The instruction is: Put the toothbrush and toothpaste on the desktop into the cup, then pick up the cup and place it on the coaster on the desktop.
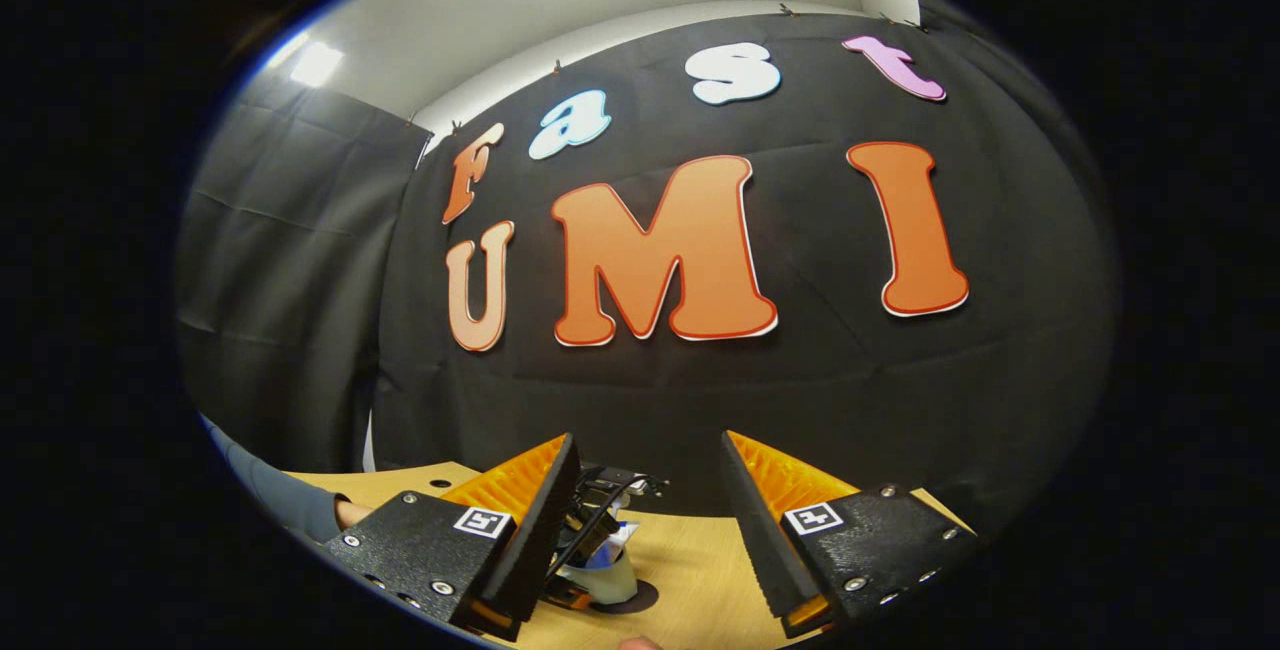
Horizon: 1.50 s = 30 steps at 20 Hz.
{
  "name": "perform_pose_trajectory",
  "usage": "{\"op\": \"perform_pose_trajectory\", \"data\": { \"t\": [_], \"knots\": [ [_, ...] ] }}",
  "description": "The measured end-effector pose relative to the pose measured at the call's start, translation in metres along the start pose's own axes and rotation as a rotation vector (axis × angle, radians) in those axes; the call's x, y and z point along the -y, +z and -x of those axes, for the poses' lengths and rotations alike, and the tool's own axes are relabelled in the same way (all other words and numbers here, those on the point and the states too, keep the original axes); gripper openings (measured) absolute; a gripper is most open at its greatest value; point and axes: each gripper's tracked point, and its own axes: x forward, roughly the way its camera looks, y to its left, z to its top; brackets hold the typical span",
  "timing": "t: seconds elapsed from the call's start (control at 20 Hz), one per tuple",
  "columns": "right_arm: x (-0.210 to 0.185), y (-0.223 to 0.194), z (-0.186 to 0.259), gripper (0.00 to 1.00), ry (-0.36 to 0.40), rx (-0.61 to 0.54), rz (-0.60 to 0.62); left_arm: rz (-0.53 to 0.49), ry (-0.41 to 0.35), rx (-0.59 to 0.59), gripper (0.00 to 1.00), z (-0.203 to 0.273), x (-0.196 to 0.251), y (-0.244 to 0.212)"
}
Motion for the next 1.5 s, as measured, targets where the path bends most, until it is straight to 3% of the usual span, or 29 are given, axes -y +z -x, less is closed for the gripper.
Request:
{"op": "perform_pose_trajectory", "data": {
  "t": [0.1, 0.15, 0.2, 0.45, 0.6, 0.7, 0.85, 1.15, 1.5],
  "knots": [
    [0.013, -0.004, 0.002, 0.84, -0.032, -0.013, 0.016, -0.01, 0.004, -0.019, 0.27, -0.01, 0.006, -0.002],
    [0.018, -0.006, 0.003, 0.89, -0.048, -0.02, 0.024, -0.02, 0.004, -0.009, 0.27, -0.015, 0.006, 0.001],
    [0.019, -0.005, 0.004, 0.84, -0.054, -0.022, 0.028, -0.02, -0.001, -0.012, 0.27, -0.015, 0.01, 0.004],
    [0.016, -0.001, 0.005, 0.84, -0.044, -0.009, 0.013, -0.025, -0.015, -0.011, 0.31, -0.012, 0.02, 0.004],
    [0.018, 0.001, 0.004, 0.84, -0.055, -0.005, 0.013, -0.03, -0.057, 0.042, 0.85, -0.015, 0.03, 0.007],
    [0.021, 0.006, 0.004, 0.84, -0.082, 0.009, 0.008, -0.029, -0.11, 0.099, 1.0, -0.011, 0.038, 0.014],
    [0.025, 0.02, 0.004, 0.84, -0.123, 0.042, -0.026, -0.018, -0.135, 0.196, 0.99, 0.015, 0.028, 0.023],
    [0.004, 0.031, 0.001, 0.84, -0.087, 0.078, -0.154, -0.078, -0.053, 0.47, 0.99, 0.076, -0.003, 0.043],
    [-0.026, 0.025, -0.009, 0.84, -0.102, 0.03, 0.003, -0.086, 0.124, 0.841, 0.99, 0.178, -0.054, 0.079]
  ]
}}
